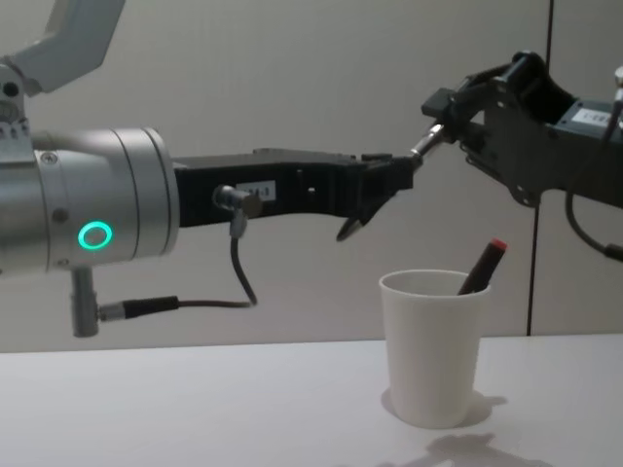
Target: Place the pen into the pen holder.
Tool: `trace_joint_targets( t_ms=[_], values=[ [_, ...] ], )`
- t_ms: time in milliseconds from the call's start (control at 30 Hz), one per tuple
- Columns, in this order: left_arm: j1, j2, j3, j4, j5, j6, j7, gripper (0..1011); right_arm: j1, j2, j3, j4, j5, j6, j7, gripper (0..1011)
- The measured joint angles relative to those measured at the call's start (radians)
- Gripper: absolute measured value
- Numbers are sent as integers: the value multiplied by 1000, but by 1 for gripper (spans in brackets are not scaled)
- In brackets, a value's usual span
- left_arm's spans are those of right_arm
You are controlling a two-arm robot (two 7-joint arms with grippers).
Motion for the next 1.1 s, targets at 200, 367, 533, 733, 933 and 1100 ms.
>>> trace_joint_targets(
  t_ms=[200, 367, 533, 733, 933, 1100],
  values=[
    [0, 0, 0, 0, 0, 0, 0, 342, 0, 0, 0, 0, 0, 0, 0, 130],
    [0, 0, 0, 0, 0, 0, 0, 508, 0, 0, 0, 0, 1, 0, 0, 130],
    [0, 0, 0, 0, 0, 0, 0, 648, 0, 0, 0, 0, 0, 0, 0, 130],
    [0, 0, 0, 0, 0, 0, 0, 839, 0, 0, 0, 0, 1, 0, 0, 130],
    [0, 0, 0, 0, 0, 0, 0, 984, 1, 5, 1, 1, -1, -4, 3, 130],
    [0, 0, 0, 0, 0, 0, 0, 1001, 2, 16, 5, 4, -15, -13, 12, 130]
  ],
)
